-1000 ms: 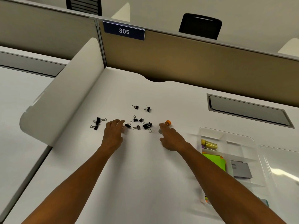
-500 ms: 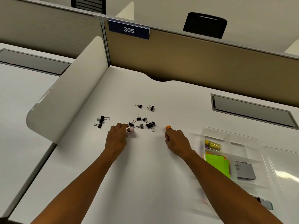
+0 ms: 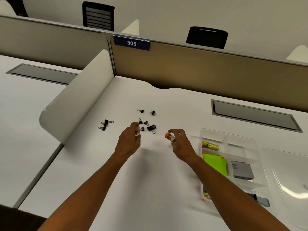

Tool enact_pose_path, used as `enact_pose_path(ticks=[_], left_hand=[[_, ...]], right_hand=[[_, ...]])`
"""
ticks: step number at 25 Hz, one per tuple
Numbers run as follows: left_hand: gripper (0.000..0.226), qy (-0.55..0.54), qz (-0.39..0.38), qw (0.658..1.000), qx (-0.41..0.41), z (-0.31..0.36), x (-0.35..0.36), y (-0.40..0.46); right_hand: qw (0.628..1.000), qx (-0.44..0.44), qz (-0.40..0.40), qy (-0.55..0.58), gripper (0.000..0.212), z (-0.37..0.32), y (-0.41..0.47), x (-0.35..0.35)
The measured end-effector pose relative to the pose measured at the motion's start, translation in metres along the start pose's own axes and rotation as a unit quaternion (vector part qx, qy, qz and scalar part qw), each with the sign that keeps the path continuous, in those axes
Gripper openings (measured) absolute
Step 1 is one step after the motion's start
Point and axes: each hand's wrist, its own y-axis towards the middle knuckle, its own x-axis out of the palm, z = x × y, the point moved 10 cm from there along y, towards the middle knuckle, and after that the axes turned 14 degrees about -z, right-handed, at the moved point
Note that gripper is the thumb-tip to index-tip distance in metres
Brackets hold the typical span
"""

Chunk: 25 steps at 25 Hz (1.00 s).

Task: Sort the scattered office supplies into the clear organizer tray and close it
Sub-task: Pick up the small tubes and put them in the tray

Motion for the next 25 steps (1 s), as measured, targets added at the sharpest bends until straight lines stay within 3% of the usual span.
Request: enact_pose_path(ticks=[4, 9, 15, 20, 25], left_hand=[[0.033, -0.102, 0.02, 0.994, -0.024, 0.024, 0.009, -0.008], [0.031, -0.269, 0.004, 0.962, -0.038, 0.053, 0.039, -0.013], [0.023, -0.321, -0.027, 0.946, -0.039, 0.093, 0.083, -0.008], [0.025, -0.288, -0.068, 0.955, -0.016, 0.141, 0.121, 0.01], [0.023, -0.174, -0.099, 0.98, 0.001, 0.181, 0.158, 0.034]], right_hand=[[0.996, -0.008, 0.008, 0.092, 0.055, 0.011, -0.019, -0.029], [0.995, -0.025, 0.064, 0.075, 0.05, 0.028, -0.043, -0.081], [0.991, -0.004, 0.102, 0.087, 0.049, 0.073, -0.065, -0.128], [0.987, 0.037, 0.126, 0.089, 0.041, 0.125, -0.076, -0.153], [0.985, 0.082, 0.119, 0.098, 0.037, 0.165, -0.074, -0.161]])
